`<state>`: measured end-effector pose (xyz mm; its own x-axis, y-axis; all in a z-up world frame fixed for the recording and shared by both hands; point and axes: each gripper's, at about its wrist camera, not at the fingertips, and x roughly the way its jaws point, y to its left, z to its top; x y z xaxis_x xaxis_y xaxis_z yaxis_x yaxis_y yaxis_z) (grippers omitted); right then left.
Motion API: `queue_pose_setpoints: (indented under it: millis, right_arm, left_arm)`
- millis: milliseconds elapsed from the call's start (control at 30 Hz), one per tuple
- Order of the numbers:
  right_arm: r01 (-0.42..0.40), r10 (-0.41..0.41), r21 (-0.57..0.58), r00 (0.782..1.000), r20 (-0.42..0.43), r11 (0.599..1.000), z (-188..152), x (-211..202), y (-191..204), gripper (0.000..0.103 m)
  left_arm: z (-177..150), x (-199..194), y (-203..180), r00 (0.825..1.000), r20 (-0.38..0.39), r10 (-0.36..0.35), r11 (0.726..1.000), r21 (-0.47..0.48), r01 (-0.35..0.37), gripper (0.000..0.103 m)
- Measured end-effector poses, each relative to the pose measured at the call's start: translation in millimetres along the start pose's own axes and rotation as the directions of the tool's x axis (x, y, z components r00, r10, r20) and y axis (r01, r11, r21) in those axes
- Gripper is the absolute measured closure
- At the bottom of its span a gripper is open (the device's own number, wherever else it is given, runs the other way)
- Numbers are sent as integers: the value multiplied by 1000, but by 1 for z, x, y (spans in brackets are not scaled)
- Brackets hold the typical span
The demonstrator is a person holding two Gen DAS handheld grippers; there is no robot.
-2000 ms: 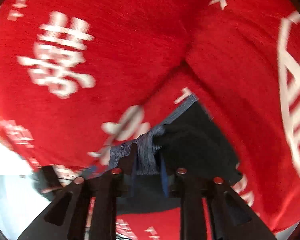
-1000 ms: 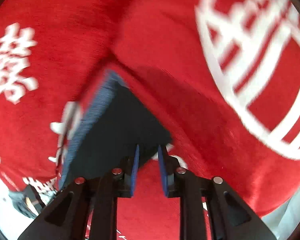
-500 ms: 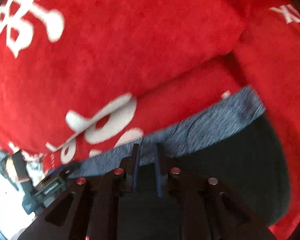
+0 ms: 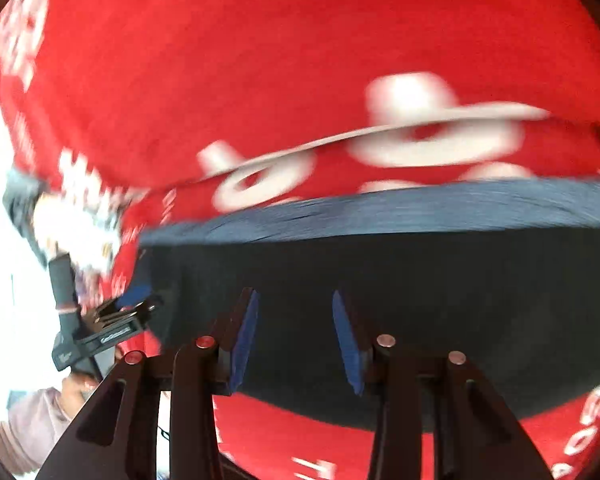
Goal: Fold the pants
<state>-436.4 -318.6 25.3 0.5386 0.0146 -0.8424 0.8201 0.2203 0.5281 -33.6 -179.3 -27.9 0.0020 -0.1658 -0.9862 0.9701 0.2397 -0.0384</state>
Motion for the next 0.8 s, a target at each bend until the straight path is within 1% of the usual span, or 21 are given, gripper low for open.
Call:
queue_pose_setpoints:
  millis: [67,100,133,167,200,233,267,300,367,400,433,467,500,533,567,600,633,667,700,767,800]
  right_arm:
    - [-10,6,-85,999,-40,996,3,32,49,60]
    - [-18,10,-124,998,-60,992,9,51,77,60]
    - [-24,12,-157,997,-81,987,16,68,99,59]
    - [-32,11,-201,994,-107,979,23,91,126,59]
    - [-43,8,-258,991,-137,965,33,116,157,59]
    - [-56,9,-293,987,-160,954,40,135,176,59]
    - [-72,12,-320,983,-185,945,46,149,193,57]
    - [-92,15,-349,976,-217,933,56,173,217,56]
    - [-110,-6,-416,964,-268,903,73,217,258,56]
    - [-117,-22,-454,957,-291,883,81,236,275,56]
    - [-128,-35,-490,950,-310,862,88,255,291,56]
    - [-132,-53,-517,943,-327,846,93,273,306,56]
    - [-128,-75,-533,937,-342,836,97,285,310,56]
    - [-122,-97,-546,930,-355,829,101,300,318,56]
    - [-115,-128,-564,919,-373,818,104,319,325,56]
    - [-104,-151,-578,915,-375,810,105,326,325,56]
    - [-79,-190,-604,910,-368,793,107,343,331,56]
    - [-70,-211,-621,906,-367,781,109,355,335,56]
    - [-71,-220,-622,900,-377,779,110,364,336,56]
    - [-94,-210,-594,882,-423,799,113,379,335,56]
    - [-103,-207,-588,876,-436,802,113,382,334,56]
  left_arm:
    - [-3,-3,34,1000,8,-6,1000,-12,6,17]
    - [-4,-5,53,1000,10,-4,1000,-20,4,17]
    - [-3,-7,80,1000,12,-3,1000,-31,4,17]
    - [0,-3,94,1000,20,-6,999,-40,7,17]
    - [0,-4,115,999,36,-2,999,-52,4,17]
    - [0,-4,134,999,45,8,998,-63,-5,17]
    - [1,-2,159,998,51,22,997,-81,-18,17]
    - [1,2,177,998,52,29,995,-97,-24,17]
    - [-2,9,220,998,50,48,990,-135,-41,17]
    - [-4,13,233,998,46,46,988,-148,-39,17]
    - [-5,21,253,999,40,28,986,-163,-21,17]
    - [-6,27,263,999,34,11,985,-172,-5,17]
    - [-8,32,270,1000,28,-13,984,-178,18,17]
    - [-11,39,279,998,27,-56,981,-186,60,17]
    - [-12,41,282,996,31,-79,978,-189,84,17]
    - [-15,45,285,993,40,-114,975,-188,120,17]
    - [-17,47,287,990,45,-137,973,-183,143,17]
    - [-18,48,285,986,52,-161,970,-175,168,17]
    - [-19,48,283,983,58,-176,968,-169,183,17]
    - [-21,51,282,976,69,-206,963,-165,215,17]
    - [-21,52,283,973,73,-218,959,-169,228,17]
